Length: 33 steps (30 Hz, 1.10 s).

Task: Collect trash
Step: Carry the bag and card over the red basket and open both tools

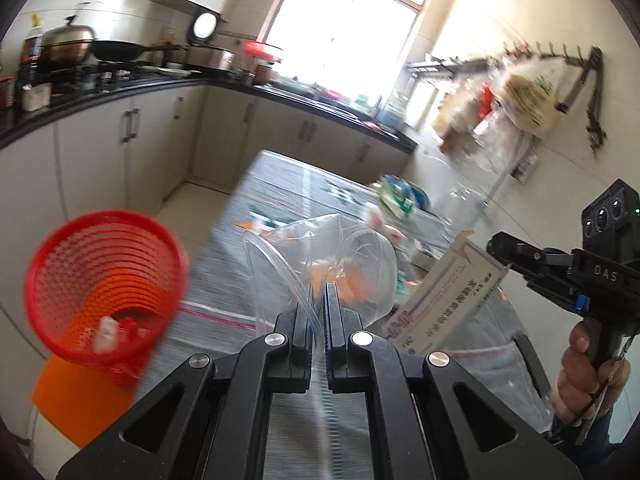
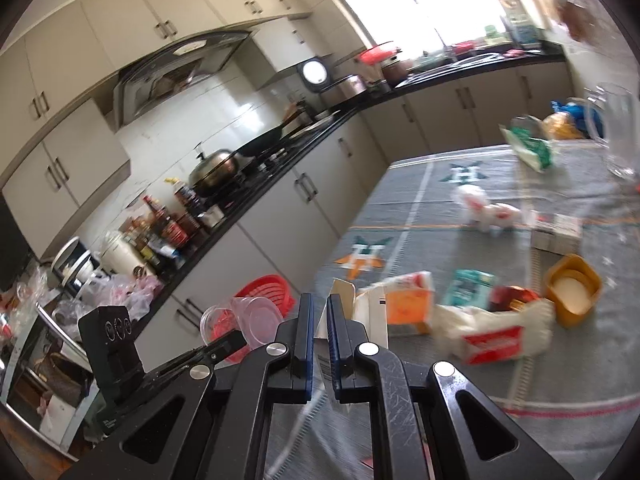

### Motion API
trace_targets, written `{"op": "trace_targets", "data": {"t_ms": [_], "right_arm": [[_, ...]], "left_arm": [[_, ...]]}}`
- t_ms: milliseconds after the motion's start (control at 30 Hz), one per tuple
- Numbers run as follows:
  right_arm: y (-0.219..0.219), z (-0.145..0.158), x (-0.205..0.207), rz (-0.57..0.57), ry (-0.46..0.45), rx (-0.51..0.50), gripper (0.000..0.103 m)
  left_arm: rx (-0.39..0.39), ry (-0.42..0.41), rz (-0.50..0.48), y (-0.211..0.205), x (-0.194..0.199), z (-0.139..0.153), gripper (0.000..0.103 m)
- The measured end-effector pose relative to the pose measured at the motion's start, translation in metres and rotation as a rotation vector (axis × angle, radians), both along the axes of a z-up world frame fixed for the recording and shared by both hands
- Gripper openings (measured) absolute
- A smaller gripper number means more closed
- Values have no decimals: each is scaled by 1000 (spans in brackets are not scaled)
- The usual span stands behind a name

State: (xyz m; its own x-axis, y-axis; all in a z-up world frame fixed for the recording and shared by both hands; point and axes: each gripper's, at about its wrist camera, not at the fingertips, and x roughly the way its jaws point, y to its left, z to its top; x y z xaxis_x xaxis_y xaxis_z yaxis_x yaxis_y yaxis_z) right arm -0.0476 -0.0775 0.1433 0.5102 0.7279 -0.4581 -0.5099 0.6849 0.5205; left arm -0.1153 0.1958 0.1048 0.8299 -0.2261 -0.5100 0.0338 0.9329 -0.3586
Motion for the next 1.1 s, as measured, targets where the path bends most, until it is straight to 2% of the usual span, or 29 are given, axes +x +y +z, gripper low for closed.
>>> {"op": "trace_targets", "data": {"t_ms": [300,533,800,1067,1100], "right_arm": [[85,20,15,112,-22,-8,8],[160,20,30,202,-6,-3,8],[229,-13,50,243,36,-45,8],[254,-51,64,257,92,-105,8],[254,-54,64,258,94,-111,10]], "left_arm": [[21,-1,156,77,-13,5,4],[6,42,240,131,-14,-14,4],[-7,129,298,164,1,-50,4],[-13,174,316,171,16,-70,5],[-13,178,316,171,17,-71,7]]}}
